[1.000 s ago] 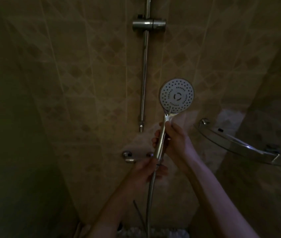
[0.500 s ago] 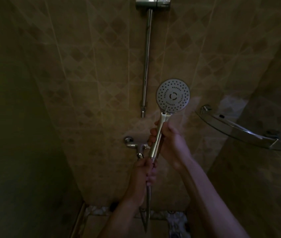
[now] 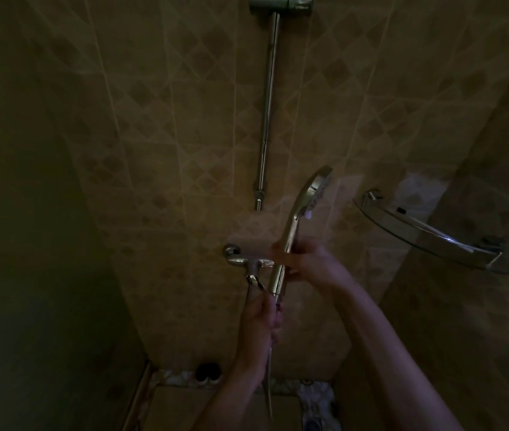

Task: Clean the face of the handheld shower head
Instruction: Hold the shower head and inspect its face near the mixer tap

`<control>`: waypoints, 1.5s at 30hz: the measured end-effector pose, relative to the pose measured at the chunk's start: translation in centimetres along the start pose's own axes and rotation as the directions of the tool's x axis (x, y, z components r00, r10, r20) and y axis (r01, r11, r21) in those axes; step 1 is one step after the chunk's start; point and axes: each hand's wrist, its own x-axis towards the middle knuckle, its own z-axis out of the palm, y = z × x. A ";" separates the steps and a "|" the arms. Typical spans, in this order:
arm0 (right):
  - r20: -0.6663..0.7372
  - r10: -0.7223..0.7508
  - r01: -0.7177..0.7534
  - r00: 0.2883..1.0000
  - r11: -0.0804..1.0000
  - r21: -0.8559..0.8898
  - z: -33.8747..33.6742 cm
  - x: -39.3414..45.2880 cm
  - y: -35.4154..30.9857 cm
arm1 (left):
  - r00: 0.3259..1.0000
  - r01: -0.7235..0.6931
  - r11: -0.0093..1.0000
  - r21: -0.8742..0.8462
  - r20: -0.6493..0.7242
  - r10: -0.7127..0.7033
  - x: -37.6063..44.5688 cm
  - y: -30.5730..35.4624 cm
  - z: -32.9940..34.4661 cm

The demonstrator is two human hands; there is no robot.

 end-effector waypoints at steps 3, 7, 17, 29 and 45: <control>-0.020 0.006 -0.006 1.000 1.000 0.021 -0.3 -0.5 -0.2 | 1.000 -0.008 1.000 0.018 -0.003 0.008 -0.1 -0.2 -0.1; -0.064 0.021 -0.007 0.998 0.976 0.217 -0.8 -0.6 0.4 | 1.000 0.003 0.999 0.036 0.007 -0.003 0.1 0.2 -0.4; -0.029 0.028 -0.015 0.999 0.934 0.357 1.0 -0.5 1.3 | 0.999 0.037 0.995 0.097 0.010 -0.038 0.2 -0.2 -0.2; -0.140 -0.004 0.078 0.990 0.847 0.527 1.0 0.3 2.0 | 0.999 0.012 0.987 0.159 0.050 -0.021 1.0 0.7 -0.3; -0.182 -0.025 0.097 0.983 0.912 0.399 0.8 -0.9 1.8 | 0.998 -0.003 0.968 0.252 0.056 -0.011 0.5 1.0 -0.5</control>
